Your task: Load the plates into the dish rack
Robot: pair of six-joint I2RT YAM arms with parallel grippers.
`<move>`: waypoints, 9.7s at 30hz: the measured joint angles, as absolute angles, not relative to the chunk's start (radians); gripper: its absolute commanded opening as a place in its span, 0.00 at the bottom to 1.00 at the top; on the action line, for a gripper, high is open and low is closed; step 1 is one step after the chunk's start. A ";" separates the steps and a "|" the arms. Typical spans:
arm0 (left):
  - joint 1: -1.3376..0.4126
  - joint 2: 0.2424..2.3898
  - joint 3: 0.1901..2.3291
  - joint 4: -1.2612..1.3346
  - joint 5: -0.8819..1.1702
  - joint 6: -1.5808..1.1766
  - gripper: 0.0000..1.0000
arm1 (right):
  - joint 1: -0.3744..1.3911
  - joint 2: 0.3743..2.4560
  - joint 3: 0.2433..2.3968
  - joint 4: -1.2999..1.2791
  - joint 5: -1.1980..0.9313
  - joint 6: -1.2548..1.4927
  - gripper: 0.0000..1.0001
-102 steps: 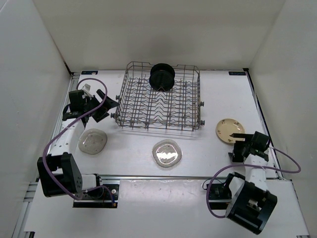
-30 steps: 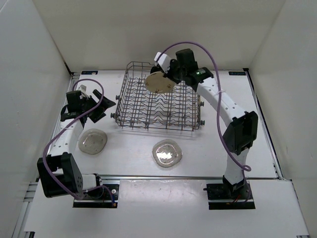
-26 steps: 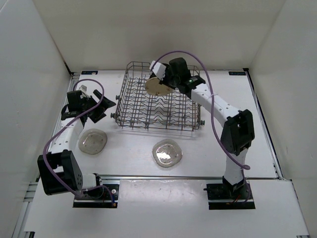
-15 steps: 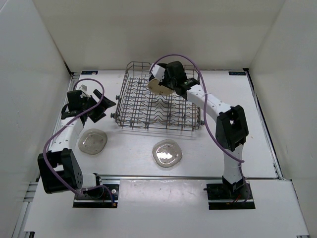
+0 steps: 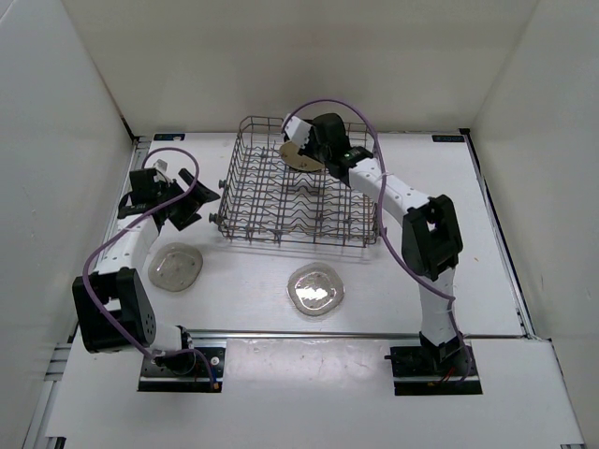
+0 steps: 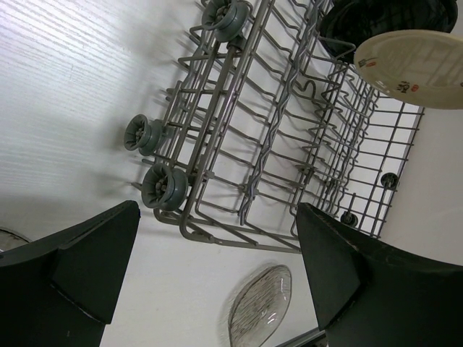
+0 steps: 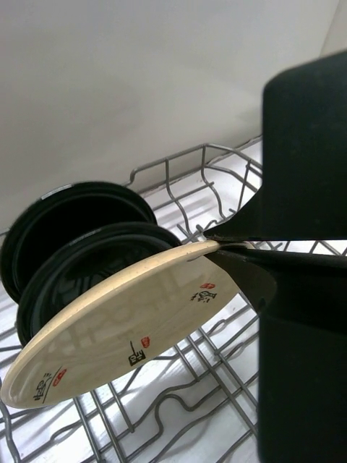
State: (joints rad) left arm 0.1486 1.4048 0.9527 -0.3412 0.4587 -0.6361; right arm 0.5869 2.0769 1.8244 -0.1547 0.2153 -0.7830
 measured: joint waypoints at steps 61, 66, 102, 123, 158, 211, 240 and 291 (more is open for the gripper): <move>0.149 1.420 0.937 -0.344 0.463 -0.617 1.00 | 0.568 2.145 1.789 -0.168 0.135 -0.662 0.50; 0.149 1.420 0.937 -0.344 0.463 -0.617 1.00 | 0.570 2.150 1.789 -0.157 0.149 -0.653 0.58; 0.172 0.886 0.643 -0.813 0.038 -0.802 1.00 | 0.773 1.499 1.605 -0.524 0.268 0.205 0.78; 0.295 0.873 0.550 -0.967 -0.051 -1.091 1.00 | 0.786 1.486 1.573 -0.321 0.271 0.244 0.78; 0.484 1.237 0.525 -0.593 0.035 -1.245 0.10 | 0.635 1.326 1.374 -0.175 0.168 0.262 0.73; -0.316 1.648 1.659 -0.477 -0.213 0.049 0.10 | 0.635 1.262 1.311 -0.374 0.205 0.228 0.96; -0.424 1.713 1.550 -0.383 0.226 0.832 0.10 | 0.417 1.161 1.299 -0.503 0.400 0.367 0.99; -0.508 1.911 1.499 -0.150 0.022 0.978 0.10 | 0.360 1.108 1.246 -0.523 0.465 0.359 0.99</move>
